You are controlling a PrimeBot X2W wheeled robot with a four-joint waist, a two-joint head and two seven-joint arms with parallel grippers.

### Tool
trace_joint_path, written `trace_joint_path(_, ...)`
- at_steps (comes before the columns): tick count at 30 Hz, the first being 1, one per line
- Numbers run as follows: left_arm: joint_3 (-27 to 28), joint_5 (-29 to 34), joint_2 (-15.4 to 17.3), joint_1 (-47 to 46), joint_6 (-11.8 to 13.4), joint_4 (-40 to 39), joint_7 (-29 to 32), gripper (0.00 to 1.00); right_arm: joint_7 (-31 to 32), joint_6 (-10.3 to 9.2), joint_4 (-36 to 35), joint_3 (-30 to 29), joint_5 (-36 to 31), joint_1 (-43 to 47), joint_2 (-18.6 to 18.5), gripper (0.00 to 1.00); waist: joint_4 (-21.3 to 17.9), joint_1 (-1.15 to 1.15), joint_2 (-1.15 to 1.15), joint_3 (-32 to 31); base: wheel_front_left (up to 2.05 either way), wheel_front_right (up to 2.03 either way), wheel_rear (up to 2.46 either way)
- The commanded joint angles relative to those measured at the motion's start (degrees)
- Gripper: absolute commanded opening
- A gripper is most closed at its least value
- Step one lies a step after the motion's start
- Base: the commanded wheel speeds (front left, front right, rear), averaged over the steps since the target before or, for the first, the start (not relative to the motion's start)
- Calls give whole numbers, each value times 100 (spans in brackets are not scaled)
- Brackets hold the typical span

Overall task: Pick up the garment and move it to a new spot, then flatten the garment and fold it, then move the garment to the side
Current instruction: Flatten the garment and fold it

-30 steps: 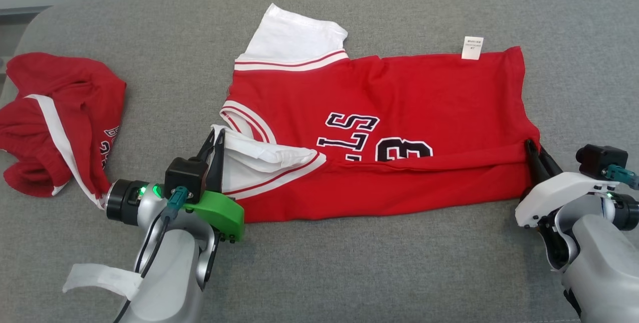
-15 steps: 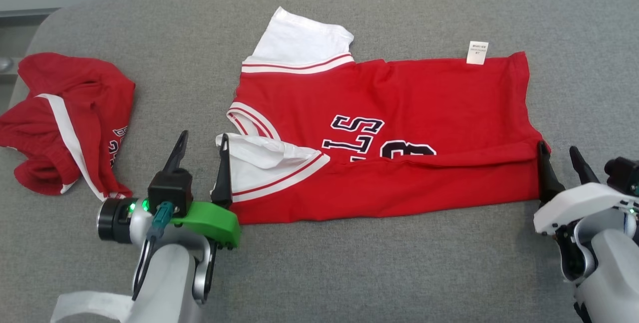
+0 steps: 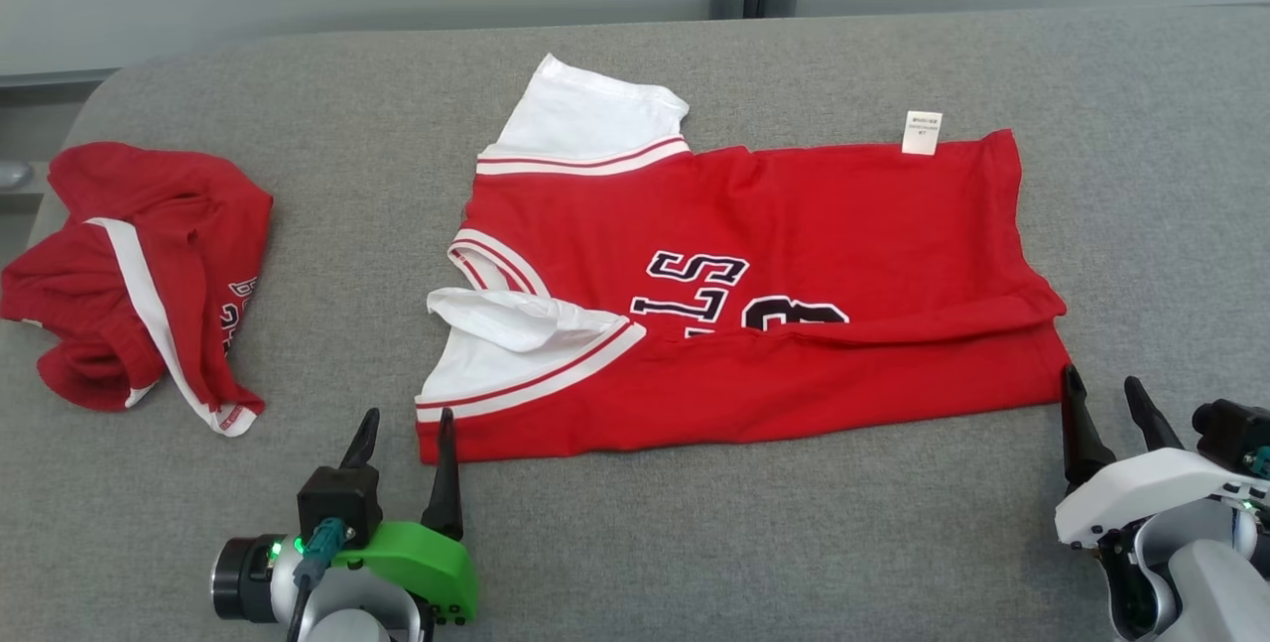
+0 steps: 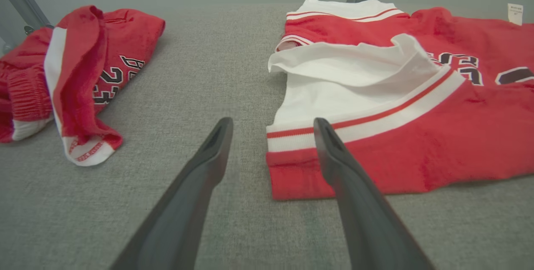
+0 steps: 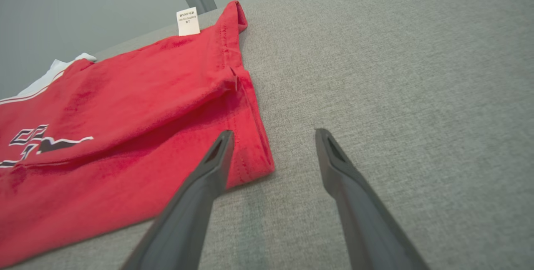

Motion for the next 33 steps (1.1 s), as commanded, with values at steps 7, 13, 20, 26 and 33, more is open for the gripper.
trace_joint_path(7,-19,-57,15,-94,109,336,1,100,-17,-8,-142,28,-102,-86,-43,100,-117,0,0,179,0,0,0)
trace_joint_path(13,-104,-81,16,-156,70,576,1,100,-17,-8,-192,73,-182,-72,10,100,-197,0,0,211,0,0,0)
trace_joint_path(20,-99,-168,16,-221,54,645,1,100,-17,-8,-192,95,-250,-159,83,100,-231,0,0,277,0,0,0)
trace_joint_path(26,-121,-212,16,-267,6,702,1,100,-17,-8,-117,155,-267,-259,115,100,-202,0,0,336,0,0,0)
trace_joint_path(33,-236,-391,15,-359,-154,826,6,100,-17,-8,169,202,-222,-438,135,100,-135,0,0,441,0,0,0)
